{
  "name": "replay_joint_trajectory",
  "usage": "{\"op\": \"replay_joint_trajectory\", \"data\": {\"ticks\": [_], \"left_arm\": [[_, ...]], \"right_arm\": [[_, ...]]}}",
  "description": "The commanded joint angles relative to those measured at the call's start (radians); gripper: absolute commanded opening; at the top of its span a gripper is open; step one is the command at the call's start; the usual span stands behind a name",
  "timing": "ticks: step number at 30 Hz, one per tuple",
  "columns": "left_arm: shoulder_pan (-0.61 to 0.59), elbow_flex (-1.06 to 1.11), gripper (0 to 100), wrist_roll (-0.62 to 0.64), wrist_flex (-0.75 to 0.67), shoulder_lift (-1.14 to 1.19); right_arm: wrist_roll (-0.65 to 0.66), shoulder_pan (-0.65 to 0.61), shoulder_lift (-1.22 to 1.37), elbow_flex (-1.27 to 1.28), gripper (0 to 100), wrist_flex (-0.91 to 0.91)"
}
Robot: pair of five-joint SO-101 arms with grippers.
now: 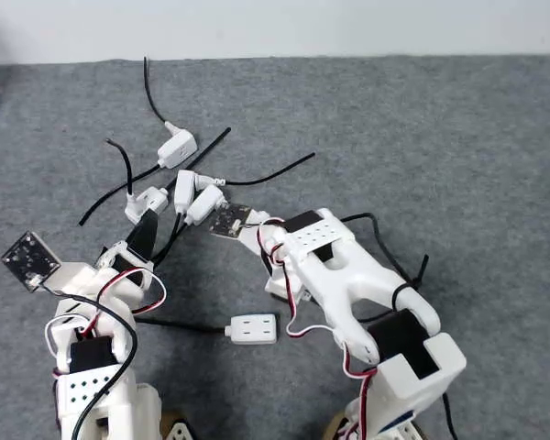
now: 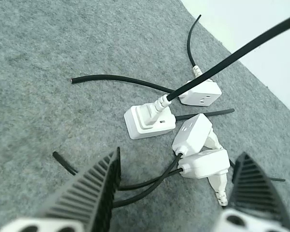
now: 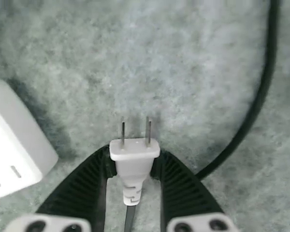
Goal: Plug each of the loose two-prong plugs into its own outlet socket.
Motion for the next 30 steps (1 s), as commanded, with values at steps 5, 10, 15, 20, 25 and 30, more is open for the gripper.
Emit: {"op": "replay_joint_trajectory", "data": {"ticks": [5, 10, 15, 20, 25, 30], "left_arm": [[0.169, -0.035, 35, -0.009, -0.012, -0.011], [0.252, -0.036, 35, -0.005, -0.020, -0.011], [0.356, -0.076, 35, 0.049, -0.015, -0.011], [0.445, -0.105, 35, 0.069, -0.014, -0.011], [0.489, -0.131, 35, 0.069, -0.014, -0.011], [0.568, -0.127, 35, 0.066, -0.014, -0.011]], "right_arm": [[-0.241, 0.110, -0.030, -0.012, 0.6, -0.145], [-0.282, 0.064, -0.213, 0.052, 0.6, -0.107], [-0.285, -0.021, -0.484, 0.123, 0.6, -0.025], [-0.284, -0.059, -0.659, 0.140, 0.6, 0.048], [-0.281, -0.064, -0.693, 0.138, 0.6, 0.065], [-0.262, -0.067, -0.705, 0.130, 0.6, 0.067]]}}
